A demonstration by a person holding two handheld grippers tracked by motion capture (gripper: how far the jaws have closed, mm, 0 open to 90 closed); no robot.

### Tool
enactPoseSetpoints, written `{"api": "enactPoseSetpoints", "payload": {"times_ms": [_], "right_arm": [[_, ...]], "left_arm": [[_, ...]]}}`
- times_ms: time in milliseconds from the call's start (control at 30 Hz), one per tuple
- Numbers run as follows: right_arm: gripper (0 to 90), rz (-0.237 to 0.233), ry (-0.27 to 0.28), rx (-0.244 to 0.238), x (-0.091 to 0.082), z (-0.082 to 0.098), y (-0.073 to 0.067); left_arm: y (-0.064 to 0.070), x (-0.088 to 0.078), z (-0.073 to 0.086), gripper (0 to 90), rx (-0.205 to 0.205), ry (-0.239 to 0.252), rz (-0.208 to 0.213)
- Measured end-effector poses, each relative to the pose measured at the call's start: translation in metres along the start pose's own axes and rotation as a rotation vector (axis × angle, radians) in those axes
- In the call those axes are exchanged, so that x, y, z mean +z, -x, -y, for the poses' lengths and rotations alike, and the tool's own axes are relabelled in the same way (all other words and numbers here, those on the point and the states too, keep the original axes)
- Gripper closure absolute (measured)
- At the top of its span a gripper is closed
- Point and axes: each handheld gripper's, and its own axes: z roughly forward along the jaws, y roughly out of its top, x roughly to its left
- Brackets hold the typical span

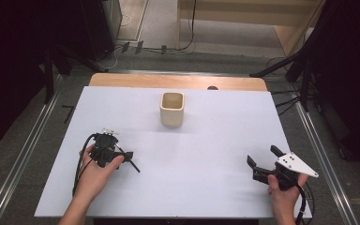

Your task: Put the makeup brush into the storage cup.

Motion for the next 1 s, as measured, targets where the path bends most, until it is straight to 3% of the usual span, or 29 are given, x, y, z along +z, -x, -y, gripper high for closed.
{"api": "enactPoseSetpoints", "payload": {"times_ms": [100,233,300,367,567,700,867,1000], "right_arm": [[6.3,0.003,-0.002,0.002,0.001,0.0,0.0],[6.3,0.003,-0.006,-0.002,0.002,0.0,-0.001],[6.3,0.002,-0.007,-0.003,0.002,0.001,-0.002],[6.4,-0.002,-0.008,-0.006,0.003,0.001,-0.002],[6.4,0.004,-0.018,-0.01,0.004,0.002,-0.001],[6.6,0.006,-0.02,-0.006,0.004,0.002,-0.001],[7.6,0.015,-0.017,-0.014,0.004,0.001,-0.003],[7.6,0.014,-0.021,-0.019,0.005,0.002,-0.004]], "left_arm": [[0.006,0.007,0.0,25.2,0.012,-0.021,-0.02],[0.017,0.013,-0.001,24.4,0.049,-0.041,-0.095],[0.019,0.013,0.0,28.8,0.065,-0.045,-0.125],[0.016,0.012,0.0,32.2,0.078,-0.042,-0.126],[-0.001,0.005,0.0,61.7,0.094,-0.041,-0.094],[-0.01,0.001,0.001,75.8,0.109,-0.049,-0.064],[-0.012,0.0,0.001,85.5,0.106,-0.079,-0.079],[-0.012,0.0,0.0,86.7,0.091,-0.089,-0.084]]}}
